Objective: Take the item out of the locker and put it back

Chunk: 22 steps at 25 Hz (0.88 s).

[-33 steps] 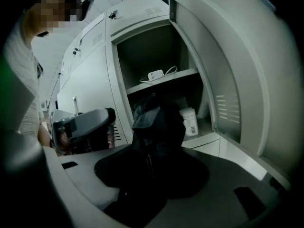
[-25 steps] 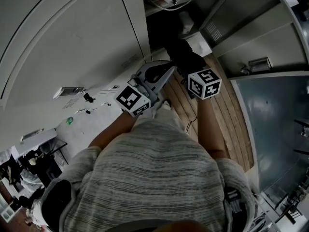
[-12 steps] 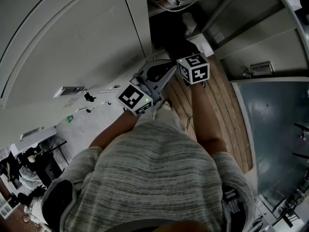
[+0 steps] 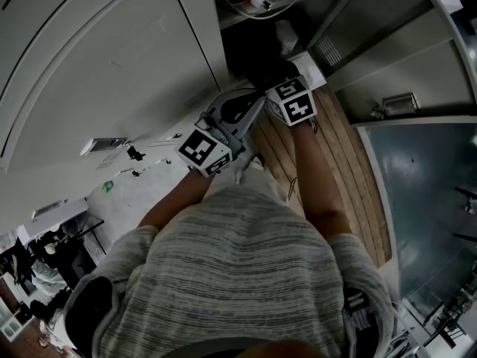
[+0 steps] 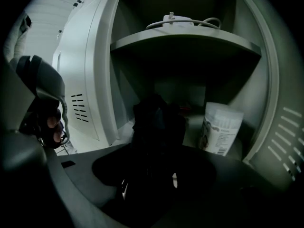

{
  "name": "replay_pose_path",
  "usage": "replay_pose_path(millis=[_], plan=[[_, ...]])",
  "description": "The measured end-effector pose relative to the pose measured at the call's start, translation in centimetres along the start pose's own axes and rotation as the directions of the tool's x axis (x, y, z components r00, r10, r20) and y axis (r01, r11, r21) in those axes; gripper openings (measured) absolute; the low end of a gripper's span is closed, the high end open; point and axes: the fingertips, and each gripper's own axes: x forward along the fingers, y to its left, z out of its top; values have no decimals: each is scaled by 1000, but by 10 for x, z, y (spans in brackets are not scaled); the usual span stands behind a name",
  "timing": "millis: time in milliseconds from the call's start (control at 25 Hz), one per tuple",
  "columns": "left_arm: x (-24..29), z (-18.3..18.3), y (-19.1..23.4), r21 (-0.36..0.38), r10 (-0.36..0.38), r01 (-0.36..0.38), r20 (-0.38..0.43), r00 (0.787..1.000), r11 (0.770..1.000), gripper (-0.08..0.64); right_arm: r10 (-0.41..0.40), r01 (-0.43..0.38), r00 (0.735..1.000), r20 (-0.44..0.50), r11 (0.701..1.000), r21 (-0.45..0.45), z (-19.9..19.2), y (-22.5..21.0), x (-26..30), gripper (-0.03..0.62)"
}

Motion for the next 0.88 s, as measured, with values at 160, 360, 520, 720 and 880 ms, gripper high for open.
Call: replay_pose_path(millis=[160, 360, 520, 720, 880], plan=[[2, 4, -3, 6, -2, 2, 6, 1000, 1000, 12, 17, -18, 999, 32, 1000, 15, 1, 2, -4, 266], [3, 6, -6, 6, -5, 5, 10, 1000, 1000, 12, 9, -10, 998, 67, 1000, 8, 5, -1, -17, 281], [3, 10, -8, 8, -10, 10, 22, 1000, 1000, 12, 3, -7, 992, 125, 1000, 28, 13, 0, -43, 281], [5, 19, -10, 16, -14, 13, 36, 999, 1000, 12, -20, 4, 967, 255, 998, 64, 39, 0, -83, 281], [8, 30, -16, 25, -26, 25, 54, 998, 999, 12, -17, 10, 918, 396, 1000, 20, 72, 5, -119, 279]])
